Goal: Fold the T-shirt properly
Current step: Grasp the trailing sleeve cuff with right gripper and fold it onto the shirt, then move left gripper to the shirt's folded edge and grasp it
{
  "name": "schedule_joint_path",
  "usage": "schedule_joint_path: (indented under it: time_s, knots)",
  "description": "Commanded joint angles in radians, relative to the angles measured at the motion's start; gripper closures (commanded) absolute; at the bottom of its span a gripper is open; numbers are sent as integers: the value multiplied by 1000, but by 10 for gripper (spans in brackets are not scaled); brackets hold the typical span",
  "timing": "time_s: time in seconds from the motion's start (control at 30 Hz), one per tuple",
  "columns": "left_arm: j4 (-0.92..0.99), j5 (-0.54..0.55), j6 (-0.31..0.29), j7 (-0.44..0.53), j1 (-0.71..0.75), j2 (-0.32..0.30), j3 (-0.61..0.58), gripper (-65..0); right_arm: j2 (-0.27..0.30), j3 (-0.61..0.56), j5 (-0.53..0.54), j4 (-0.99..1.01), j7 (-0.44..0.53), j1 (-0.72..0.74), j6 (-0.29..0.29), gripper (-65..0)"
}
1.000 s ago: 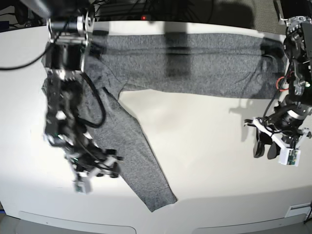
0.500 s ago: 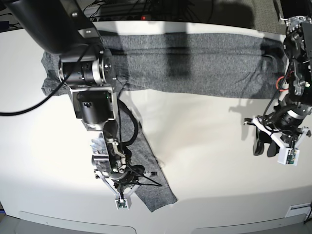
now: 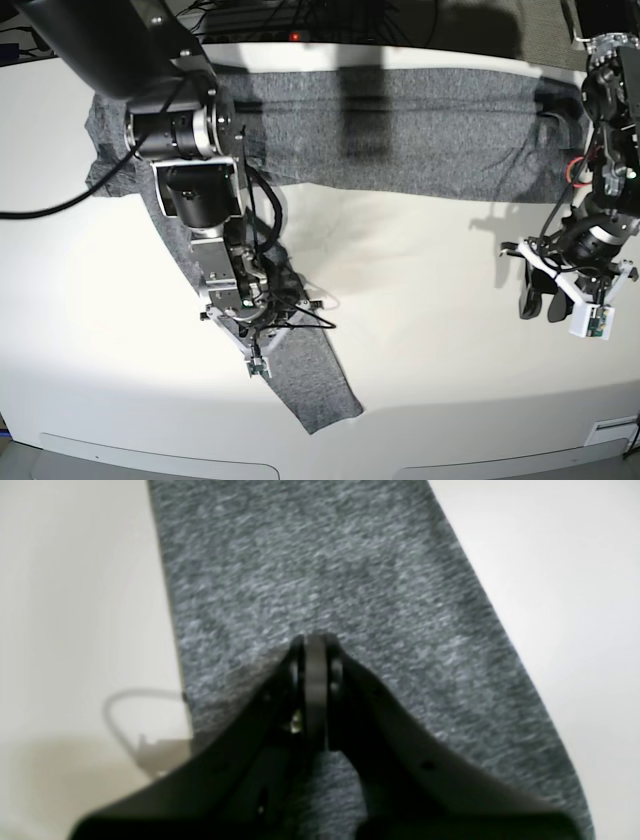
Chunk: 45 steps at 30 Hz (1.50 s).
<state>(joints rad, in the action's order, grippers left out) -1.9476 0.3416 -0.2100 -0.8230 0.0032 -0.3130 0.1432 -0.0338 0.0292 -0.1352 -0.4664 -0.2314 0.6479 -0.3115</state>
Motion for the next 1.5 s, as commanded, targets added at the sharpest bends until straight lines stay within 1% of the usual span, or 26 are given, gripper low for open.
schedule_joint_path:
  time_s: [0.0,0.1,0.2,0.23,0.33,0.43,0.53,0.63,0.73,0.83,0.93,1.03,1.13,1.2,1.23,1.3,1.4,1.47]
  knots:
    - [-15,8,4,23,-14,-11,4,-228,-5,-15,15,-8,-32,12,-42,0]
    - [-15,8,4,23,-14,-11,4,-228,-2,-97,80,-27,-78,-18,-132,0]
    - [-14,8,4,24,-14,-11,4,-228,-2,-236,168,-101,-149,-65,-205,0]
    - [-15,8,3,24,-14,-11,4,-228,-2,-287,198,-138,-178,-85,-217,0]
    - [-14,8,3,23,-14,-12,4,-228,-2,-429,265,-264,-258,-153,-245,0]
    - [-14,8,4,23,-14,-11,4,-228,-2,-538,313,-393,-317,-229,-260,0]
    - [-15,8,3,23,-14,-11,4,-228,-2,-613,327,-511,-351,-310,-269,0]
    - [-15,8,3,23,-14,-11,4,-228,-1,-652,326,-610,-373,-387,-269,0]
    - [-15,8,4,23,-14,-12,4,-228,10,-653,326,-685,-383,-450,-269,0]
    - [-14,8,3,23,-14,-12,4,-228,43,-652,323,-755,-378,-496,-269,0]
    - [-14,8,4,23,-14,-11,4,-228,78,-649,319,-810,-356,-513,-269,0]
    - [-15,8,3,23,-14,-11,4,-228,86,-633,319,-848,-352,-512,-268,-3]
    - [-15,8,4,23,-14,-11,4,-228,80,-587,320,-882,-338,-512,-268,-164]
    - [-15,8,4,23,-14,-12,4,-228,77,-548,320,-902,-304,-512,-265,-229]
    - [-15,8,4,23,-14,-11,4,-228,77,-528,323,-911,-286,-512,-265,-248]
    - [-14,8,3,23,-14,-11,4,-228,77,-480,323,-930,-256,-512,-265,-258]
    - [-14,8,3,42,-14,-11,4,-228,78,-389,333,-965,-256,-512,-265,-258]
    - [-12,8,3,83,-14,-11,4,-228,78,-318,375,-989,-275,-512,-265,-258]
